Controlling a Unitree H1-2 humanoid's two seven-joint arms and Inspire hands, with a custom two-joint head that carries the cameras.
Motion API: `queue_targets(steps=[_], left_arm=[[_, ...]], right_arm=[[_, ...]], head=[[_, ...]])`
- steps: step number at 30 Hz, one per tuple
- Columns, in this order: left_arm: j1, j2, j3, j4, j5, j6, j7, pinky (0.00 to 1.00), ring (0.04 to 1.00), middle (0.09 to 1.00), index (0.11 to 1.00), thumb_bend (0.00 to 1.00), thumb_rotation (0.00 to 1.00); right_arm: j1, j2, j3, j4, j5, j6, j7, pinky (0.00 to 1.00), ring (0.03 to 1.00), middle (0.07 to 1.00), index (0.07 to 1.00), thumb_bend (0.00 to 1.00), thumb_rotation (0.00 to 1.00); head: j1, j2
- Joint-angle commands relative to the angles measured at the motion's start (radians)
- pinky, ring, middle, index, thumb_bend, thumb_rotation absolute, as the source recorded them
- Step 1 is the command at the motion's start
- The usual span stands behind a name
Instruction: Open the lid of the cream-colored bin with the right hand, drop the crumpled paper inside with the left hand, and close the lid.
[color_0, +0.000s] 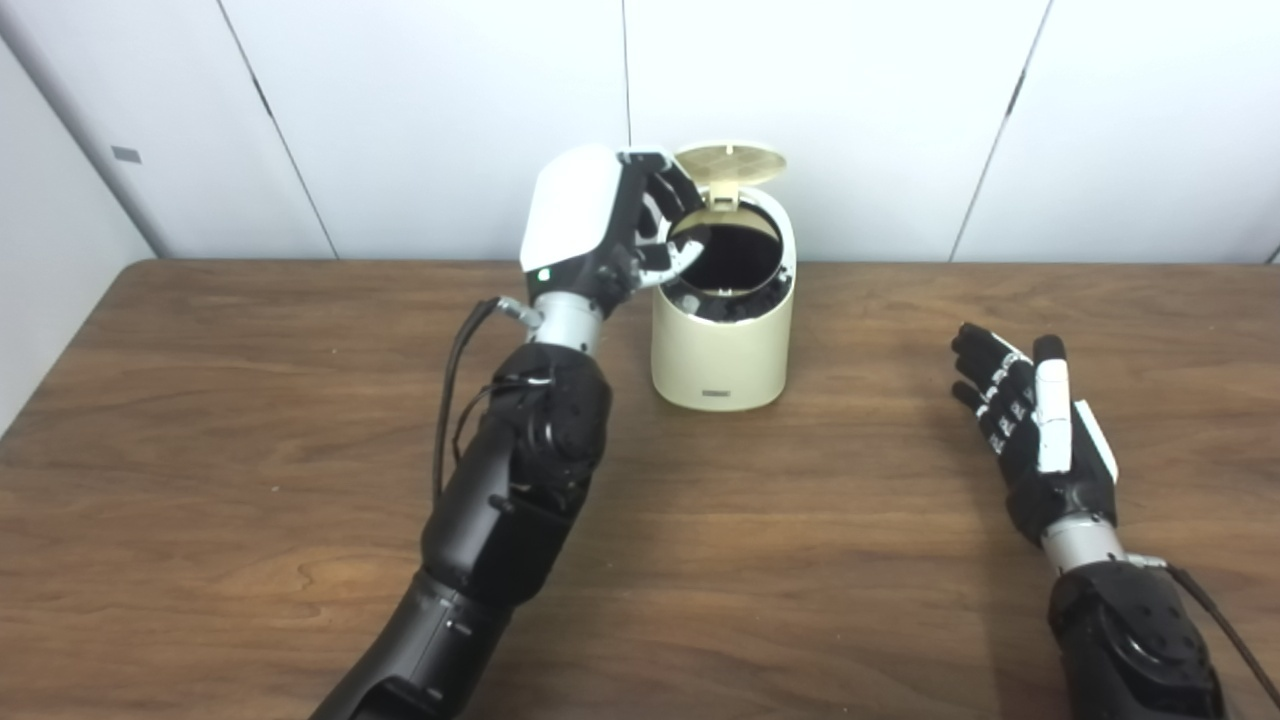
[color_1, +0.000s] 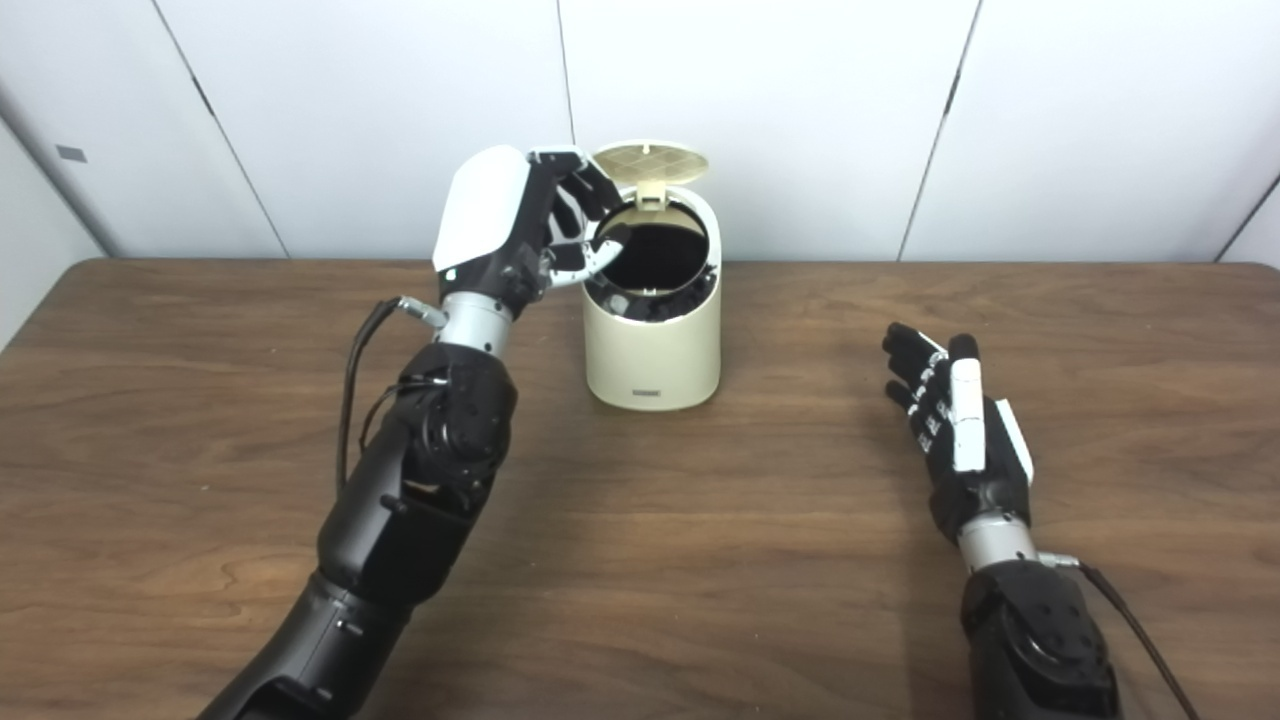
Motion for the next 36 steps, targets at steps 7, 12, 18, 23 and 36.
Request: queue_targets(steps=[7,12,18,23,36], left_arm=[[0.018,-0.036,0.093,-0.095,-0.143,-0.075,0.038,0.34,0.417,0.502,0.473,0.47,0.00],[0.044,-0.050,0.132,-0.116,-0.206,-0.077,0.035,0.34,0.427,0.512,0.467,0.47,0.00],[0.062,-0.019,0.149,-0.138,-0.182,-0.039,0.028,0.34,0.419,0.505,0.468,0.48,0.00],[0.083,0.024,0.162,-0.158,-0.179,-0.012,0.015,0.35,0.415,0.500,0.471,0.48,0.00],[0.155,0.027,0.264,-0.203,-0.338,0.080,-0.047,0.38,0.443,0.505,0.455,0.48,0.00]], right_arm=[[-0.015,-0.006,-0.005,0.000,-0.002,-0.002,0.004,0.90,0.913,0.854,0.805,0.62,1.00],[-0.012,-0.006,-0.006,-0.002,0.005,-0.009,0.011,0.91,0.919,0.860,0.806,0.62,1.00],[-0.015,-0.009,-0.006,0.005,0.000,-0.016,0.012,0.90,0.915,0.855,0.801,0.63,1.00],[-0.015,-0.010,-0.005,0.005,-0.003,-0.012,0.010,0.90,0.916,0.854,0.801,0.63,1.00],[-0.015,-0.015,-0.006,0.006,0.001,-0.012,0.013,0.90,0.908,0.849,0.790,0.64,1.00]], head=[[-0.001,0.001],[0.001,0.002],[0.001,0.003],[0.003,0.007],[0.014,0.017]])
